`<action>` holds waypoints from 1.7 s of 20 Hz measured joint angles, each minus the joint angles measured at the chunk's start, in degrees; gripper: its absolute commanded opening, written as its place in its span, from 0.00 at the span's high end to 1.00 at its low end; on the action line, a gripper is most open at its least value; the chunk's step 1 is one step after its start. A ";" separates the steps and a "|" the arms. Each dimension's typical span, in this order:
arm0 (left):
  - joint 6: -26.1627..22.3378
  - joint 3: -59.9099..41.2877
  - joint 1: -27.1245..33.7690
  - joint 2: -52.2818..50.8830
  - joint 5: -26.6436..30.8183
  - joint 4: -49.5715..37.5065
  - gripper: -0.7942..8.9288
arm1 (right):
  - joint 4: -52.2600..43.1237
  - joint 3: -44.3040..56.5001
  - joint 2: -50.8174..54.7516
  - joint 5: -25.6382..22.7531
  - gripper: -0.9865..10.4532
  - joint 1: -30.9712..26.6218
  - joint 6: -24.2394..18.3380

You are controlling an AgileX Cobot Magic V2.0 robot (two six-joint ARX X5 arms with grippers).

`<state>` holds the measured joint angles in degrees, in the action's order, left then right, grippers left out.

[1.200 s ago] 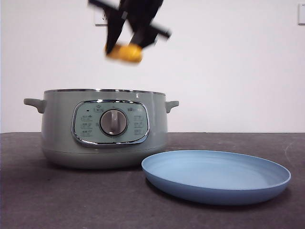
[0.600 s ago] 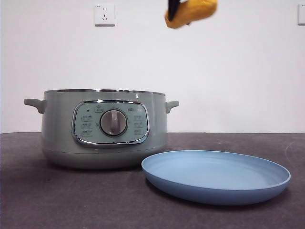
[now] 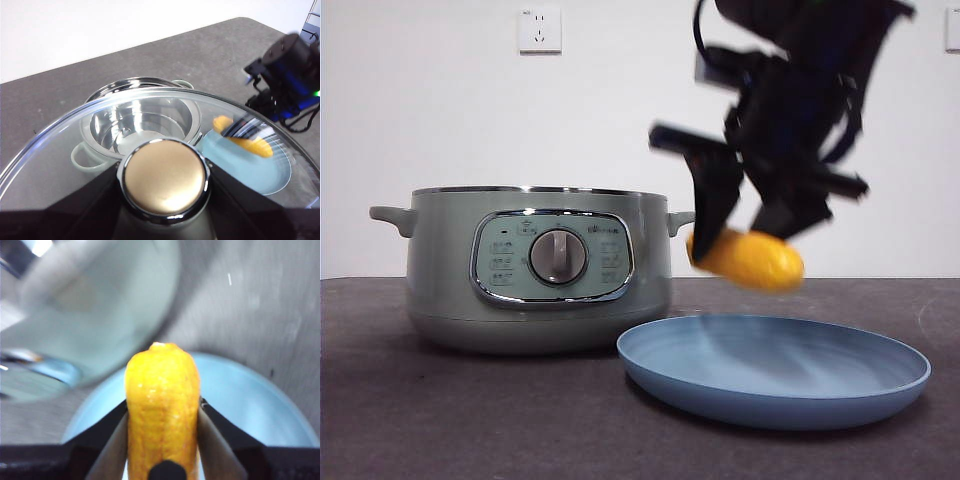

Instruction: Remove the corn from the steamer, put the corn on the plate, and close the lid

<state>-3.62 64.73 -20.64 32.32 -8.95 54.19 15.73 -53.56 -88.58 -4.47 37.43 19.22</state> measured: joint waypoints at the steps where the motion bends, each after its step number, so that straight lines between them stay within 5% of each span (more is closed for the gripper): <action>1: 0.00 0.00 0.00 0.02 0.00 0.00 0.93 | -1.84 2.10 -0.31 0.00 0.92 -0.13 0.55; 14: 0.24 0.00 0.00 0.26 -0.09 -0.15 0.93 | -9.35 11.17 -0.81 -0.22 0.92 -2.95 2.49; 16: 0.24 0.00 0.00 1.09 -0.20 -0.50 0.93 | -9.35 11.17 -0.83 -0.22 0.84 -2.95 2.93; 20: 0.24 -0.02 0.00 4.28 -0.24 -2.45 0.93 | -9.14 11.17 -0.83 0.00 0.42 -2.95 3.58; 25: 0.24 -0.02 0.00 9.55 -2.12 -9.46 0.93 | -8.74 11.19 0.04 0.00 0.41 -2.95 3.76; 34: -0.31 -0.02 0.00 26.53 -3.26 -26.80 0.93 | 8.44 11.41 31.54 -0.02 0.41 -2.95 1.68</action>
<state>-3.92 64.71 -20.64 58.85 -12.21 27.40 24.16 -42.15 -57.04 -4.49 34.48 20.91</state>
